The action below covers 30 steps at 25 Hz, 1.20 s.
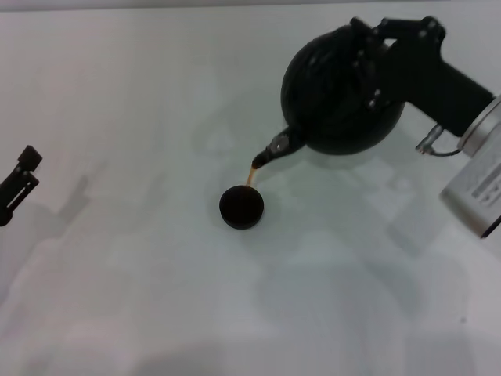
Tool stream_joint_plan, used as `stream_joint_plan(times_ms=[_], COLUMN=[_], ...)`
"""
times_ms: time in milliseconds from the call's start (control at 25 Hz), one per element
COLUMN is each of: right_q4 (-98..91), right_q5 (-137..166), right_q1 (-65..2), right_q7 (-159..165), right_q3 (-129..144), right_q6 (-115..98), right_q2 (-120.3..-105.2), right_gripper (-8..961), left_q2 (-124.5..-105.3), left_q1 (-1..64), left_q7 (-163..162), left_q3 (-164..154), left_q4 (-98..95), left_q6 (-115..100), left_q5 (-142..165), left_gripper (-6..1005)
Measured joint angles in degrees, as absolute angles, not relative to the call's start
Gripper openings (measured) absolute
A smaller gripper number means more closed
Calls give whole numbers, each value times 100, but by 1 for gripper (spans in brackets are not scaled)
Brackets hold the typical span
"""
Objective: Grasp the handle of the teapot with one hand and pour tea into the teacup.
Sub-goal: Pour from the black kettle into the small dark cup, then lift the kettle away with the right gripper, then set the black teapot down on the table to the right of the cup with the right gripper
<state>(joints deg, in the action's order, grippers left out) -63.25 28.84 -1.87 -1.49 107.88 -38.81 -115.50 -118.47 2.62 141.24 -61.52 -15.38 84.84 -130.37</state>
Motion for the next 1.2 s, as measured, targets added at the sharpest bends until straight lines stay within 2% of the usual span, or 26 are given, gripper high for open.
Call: stream_joint_plan(times_ms=[200, 280, 520, 600, 880, 1200], right_q4=[-6082, -5919, -5163, -4747, -4130, -3718], right_q5=[2704, 2734, 2738, 2739, 2833, 3374], right_q1=[-231, -243, -448, -565, -564, -513], right_q7=[698, 1292, 3096, 3409, 3520, 3492], right_q3=[10723, 10668, 10433, 10236, 9772, 9350], right_q6=[-4132, -4412, -5535, -5915, -6392, -6547], right_q2=[-11474, -11400, -11020, -10972, -10958, -11051], right_gripper=[113, 113, 115, 116, 118, 120], left_q2=[-11847, -11847, -11847, -11847, -11847, -11841], left_q1=[276, 276, 278, 292, 317, 338], left_q7=[14124, 14124, 14124, 14124, 14095, 14089], left_q3=[-6152, -6152, -6152, -6152, -6152, -6152], left_q4=[-1538, -1538, -1538, -1538, -1554, -1553], left_q6=[8481, 8481, 8468, 8458, 8436, 8421], left_q5=[-13034, -13033, -13034, -13034, -13023, -13017], left_gripper=[862, 862, 861, 861, 861, 862])
